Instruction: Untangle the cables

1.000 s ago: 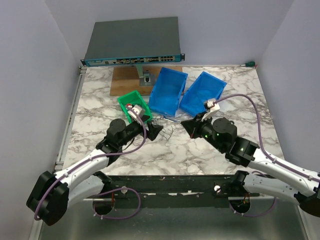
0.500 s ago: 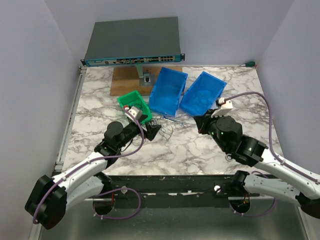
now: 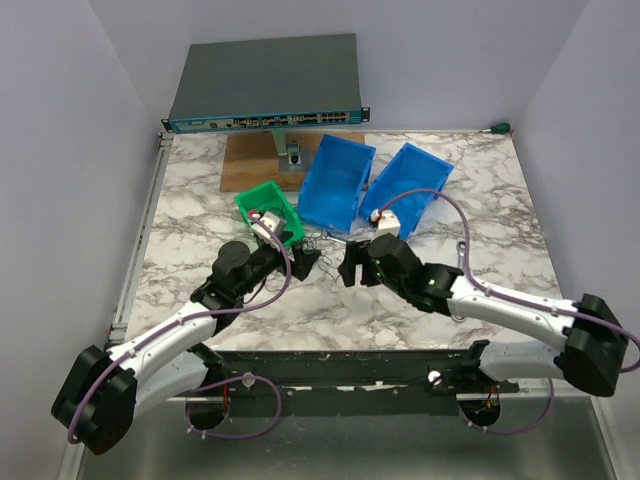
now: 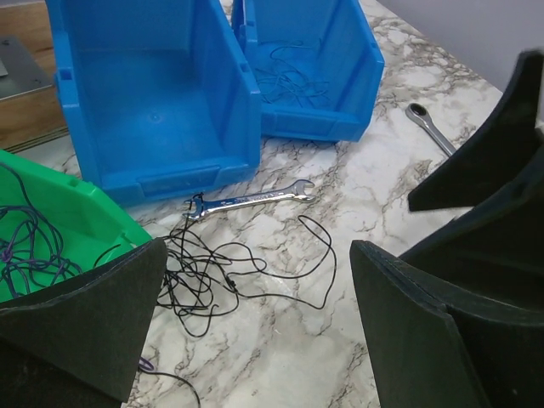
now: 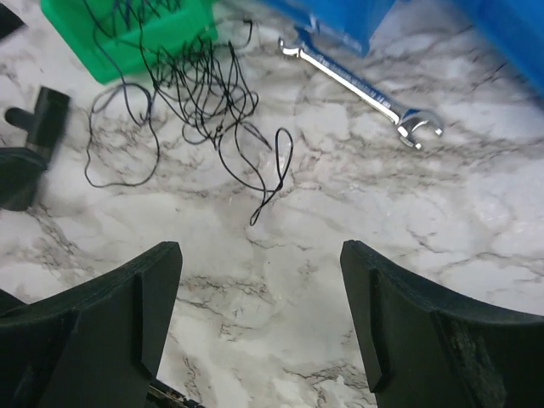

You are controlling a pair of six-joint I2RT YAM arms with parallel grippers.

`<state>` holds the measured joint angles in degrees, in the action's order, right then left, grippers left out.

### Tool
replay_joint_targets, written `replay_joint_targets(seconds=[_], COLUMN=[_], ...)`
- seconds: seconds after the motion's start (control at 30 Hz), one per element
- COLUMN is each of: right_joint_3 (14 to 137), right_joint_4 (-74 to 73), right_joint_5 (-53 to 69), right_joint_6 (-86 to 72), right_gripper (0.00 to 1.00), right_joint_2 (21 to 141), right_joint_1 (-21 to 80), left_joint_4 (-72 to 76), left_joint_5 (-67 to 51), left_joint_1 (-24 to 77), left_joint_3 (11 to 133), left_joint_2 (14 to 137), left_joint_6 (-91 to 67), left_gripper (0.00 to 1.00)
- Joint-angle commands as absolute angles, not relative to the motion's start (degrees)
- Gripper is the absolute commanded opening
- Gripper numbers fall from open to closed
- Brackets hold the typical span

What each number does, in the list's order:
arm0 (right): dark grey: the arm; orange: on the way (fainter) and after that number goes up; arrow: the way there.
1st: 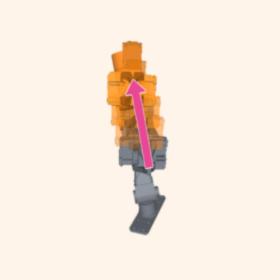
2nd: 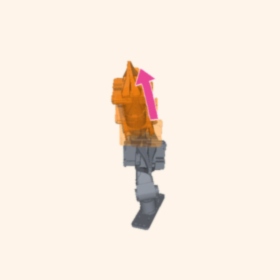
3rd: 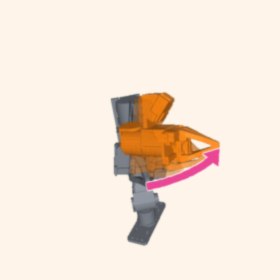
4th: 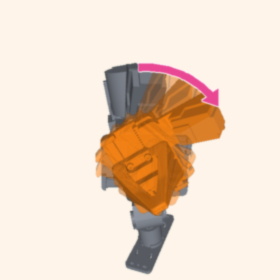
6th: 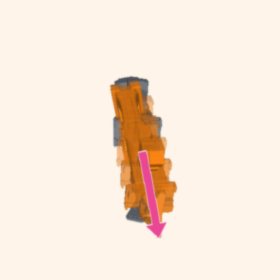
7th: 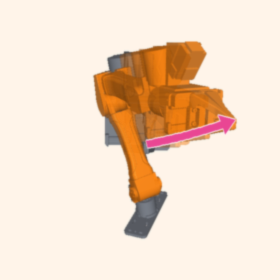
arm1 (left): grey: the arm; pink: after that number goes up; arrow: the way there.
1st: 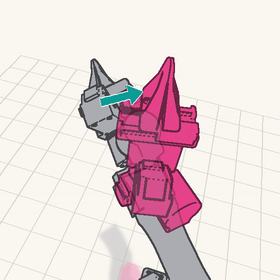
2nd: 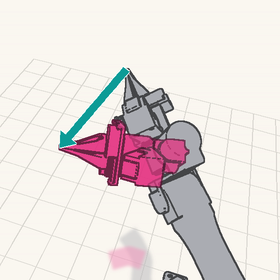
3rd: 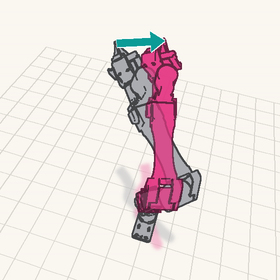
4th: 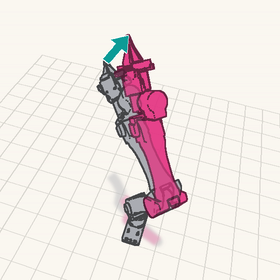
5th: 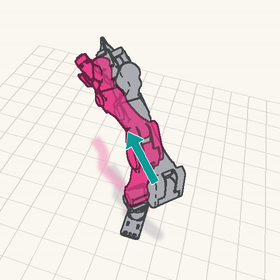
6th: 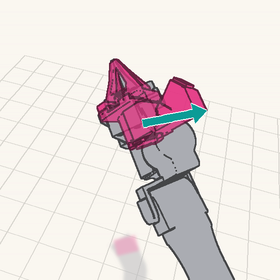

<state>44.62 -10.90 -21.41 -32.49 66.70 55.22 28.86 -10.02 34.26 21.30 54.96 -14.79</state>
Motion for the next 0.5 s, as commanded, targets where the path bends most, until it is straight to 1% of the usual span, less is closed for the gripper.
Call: replay_joint_targets(seconds=[0.0,0.13,0.3,0.37,0.43,0.47], right_joint_3=[41.71,39.95,38.54,38.41,38.63,38.74], right_joint_4=[-0.86,6.97,15.24,17.29,18.63,18.8], right_joint_5=[-15.93,-16.41,-17.63,-18.29,-18.82,-18.89], right_joint_6=[-36.74,-40.13,-41.96,-42.01,-41.29,-40.78], right_gripper=[0.81,0.79,0.73,0.66,0.54,0.45], right_joint_2=[73.2,79.45,85.03,86.88,88.21,88.36], right_joint_1=[55.16,54.55,54.24,54.25,54.17,54.17], left_joint_4=[28.41,27.3,27.15,27.18,27.2,27.25], left_joint_5=[-7.26,-5.17,-4.11,-4.16,-4.25,-4.31], left_joint_1=[34.45,34.45,34.44,34.45,34.45,34.43], left_joint_3=[22.09,21.68,21.25,21.25,21.27,21.3], left_joint_2=[53.04,51.65,50.72,50.71,50.8,50.87], left_joint_6=[-14.77,-14.85,-14.85,-14.85,-14.85,-14.81], left_gripper=[0.92,0.92,0.92,0.92,0.92,0.92])
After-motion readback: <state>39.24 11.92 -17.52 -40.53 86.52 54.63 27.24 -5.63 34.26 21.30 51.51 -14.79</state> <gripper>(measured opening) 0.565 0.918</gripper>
